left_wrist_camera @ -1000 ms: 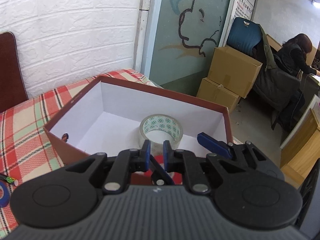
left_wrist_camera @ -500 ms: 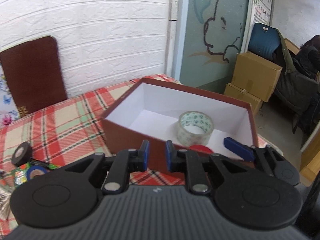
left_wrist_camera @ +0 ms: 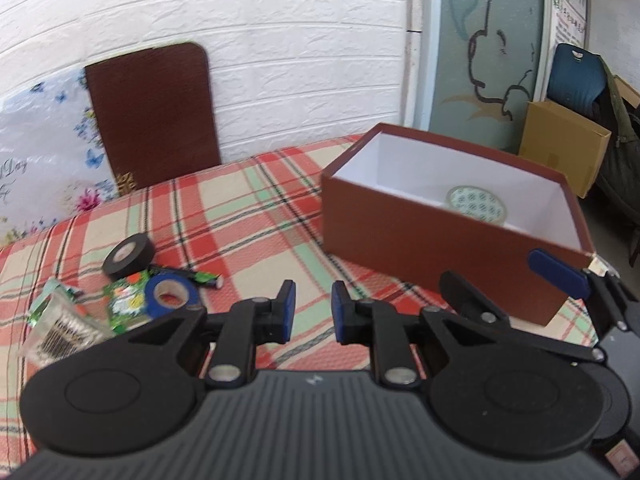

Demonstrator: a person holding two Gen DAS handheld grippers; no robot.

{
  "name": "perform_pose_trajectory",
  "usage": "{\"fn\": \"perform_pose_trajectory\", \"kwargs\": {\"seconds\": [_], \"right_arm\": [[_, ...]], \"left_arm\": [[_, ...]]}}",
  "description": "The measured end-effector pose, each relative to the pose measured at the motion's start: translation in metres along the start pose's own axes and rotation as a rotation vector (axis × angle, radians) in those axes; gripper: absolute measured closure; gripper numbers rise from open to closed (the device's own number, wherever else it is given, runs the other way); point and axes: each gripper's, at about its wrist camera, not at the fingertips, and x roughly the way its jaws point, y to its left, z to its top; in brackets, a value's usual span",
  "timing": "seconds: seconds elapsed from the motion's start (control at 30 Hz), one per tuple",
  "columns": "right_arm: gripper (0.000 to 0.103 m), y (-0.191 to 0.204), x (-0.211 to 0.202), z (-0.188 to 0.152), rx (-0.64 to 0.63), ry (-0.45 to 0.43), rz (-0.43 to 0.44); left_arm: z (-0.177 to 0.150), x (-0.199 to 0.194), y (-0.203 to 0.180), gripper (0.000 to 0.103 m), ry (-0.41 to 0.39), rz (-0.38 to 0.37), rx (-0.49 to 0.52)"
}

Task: Organize objects
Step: 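Move the right tool back over the table to the cotton swab bag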

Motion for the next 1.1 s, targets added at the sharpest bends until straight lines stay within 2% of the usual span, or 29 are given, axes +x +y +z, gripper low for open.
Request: {"fn": "perform_pose_trajectory", "kwargs": {"seconds": [0.17, 0.27, 0.67, 0.77, 0.97, 1.1], "right_arm": [[0.017, 0.028, 0.005, -0.014, -0.046, 0.067, 0.057], [0.017, 0.044, 0.012, -0.024, -0.067, 0.130, 0.097], [0.021, 0.104, 0.030, -0.068, -0.225, 0.389, 0.222], [0.021, 0.121, 0.023, -0.071, -0.280, 0.381, 0.245], [0.021, 0.150, 0.021, -0.073, -0.313, 0.395, 0.313], [0.022, 0.173, 0.022, -0.074, -0.342, 0.404, 0.372]], "left_arm": [[-0.025, 0.002, 0.026, 0.080, 0.037, 0.044, -0.022], [-0.040, 0.004, 0.044, 0.077, 0.069, 0.061, -0.043], [-0.098, 0.008, 0.101, 0.076, 0.167, 0.127, -0.091], [-0.105, 0.004, 0.114, 0.070, 0.153, 0.135, -0.103], [-0.118, -0.010, 0.140, 0.069, 0.132, 0.143, -0.124], [-0.128, -0.021, 0.171, 0.069, 0.117, 0.176, -0.180]]}}
